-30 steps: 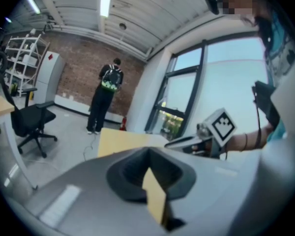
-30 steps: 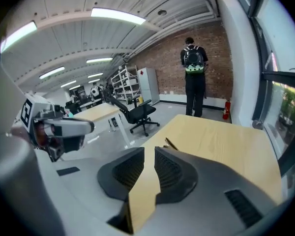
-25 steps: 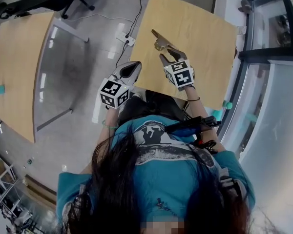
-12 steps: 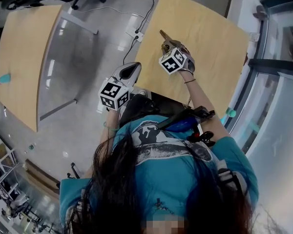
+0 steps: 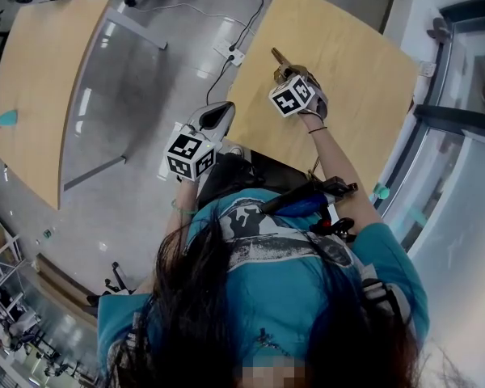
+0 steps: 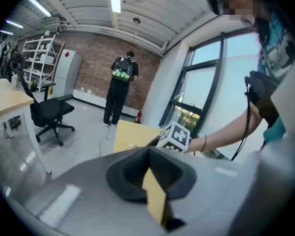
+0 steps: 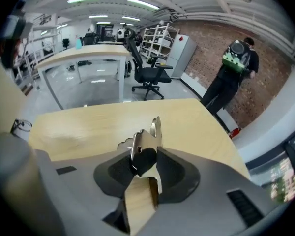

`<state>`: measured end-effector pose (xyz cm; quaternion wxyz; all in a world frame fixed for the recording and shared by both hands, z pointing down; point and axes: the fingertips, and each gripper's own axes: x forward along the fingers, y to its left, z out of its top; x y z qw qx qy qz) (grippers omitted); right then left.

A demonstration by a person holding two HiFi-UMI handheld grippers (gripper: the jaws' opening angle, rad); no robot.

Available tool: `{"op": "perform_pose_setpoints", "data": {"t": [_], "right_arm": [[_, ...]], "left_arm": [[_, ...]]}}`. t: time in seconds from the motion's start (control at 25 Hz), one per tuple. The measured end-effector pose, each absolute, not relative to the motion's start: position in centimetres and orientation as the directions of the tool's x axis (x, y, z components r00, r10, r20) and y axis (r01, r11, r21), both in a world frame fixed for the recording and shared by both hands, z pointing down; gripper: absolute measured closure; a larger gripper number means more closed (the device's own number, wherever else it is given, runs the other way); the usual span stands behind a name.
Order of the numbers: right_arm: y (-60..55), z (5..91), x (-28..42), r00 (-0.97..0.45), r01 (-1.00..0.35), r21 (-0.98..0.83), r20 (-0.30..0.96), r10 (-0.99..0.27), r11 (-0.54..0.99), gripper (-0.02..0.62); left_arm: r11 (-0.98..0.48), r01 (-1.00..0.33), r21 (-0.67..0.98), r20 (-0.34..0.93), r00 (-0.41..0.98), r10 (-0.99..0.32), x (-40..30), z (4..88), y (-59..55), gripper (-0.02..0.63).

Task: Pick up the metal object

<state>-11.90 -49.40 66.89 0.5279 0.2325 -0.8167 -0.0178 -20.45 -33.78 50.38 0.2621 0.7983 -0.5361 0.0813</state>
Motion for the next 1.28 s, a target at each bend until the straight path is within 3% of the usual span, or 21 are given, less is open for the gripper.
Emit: {"op": "perform_pose_setpoints", "data": {"t": [0.28,0.48,0.72,1.28], "right_arm": [[-47.4,64.4,-10.9,-0.433,-0.613,-0.002,0.837,-0.334,0.79,0.488],[-44.8,62.4,-9.8,-0.551,-0.74,-0.282,0.775,-0.31,0.611,0.491],[-39.6,59.0,-9.5,-0.614,-0.77,-0.43,0.701,-0.363,0.472,0.492],[-25.2,54.0,-7.9,-0.642,-0.765,-0.535,0.592,-0.487,0.357,0.492]], "left_arm": [[-0.321,-0.885,0.338,0.399,0.444,-0.802,-20.7,50.2,-33.6,0.606],[-0.357,-0.871,0.337,0.394,0.475,-0.787,-20.8,50.1,-33.1,0.605],[-0.408,-0.851,0.332,0.378,0.516,-0.769,-21.8,49.5,-30.3,0.606],[-0.535,-0.759,0.37,0.342,0.647,-0.681,-20.1,50.7,-20.5,0.606]]}}
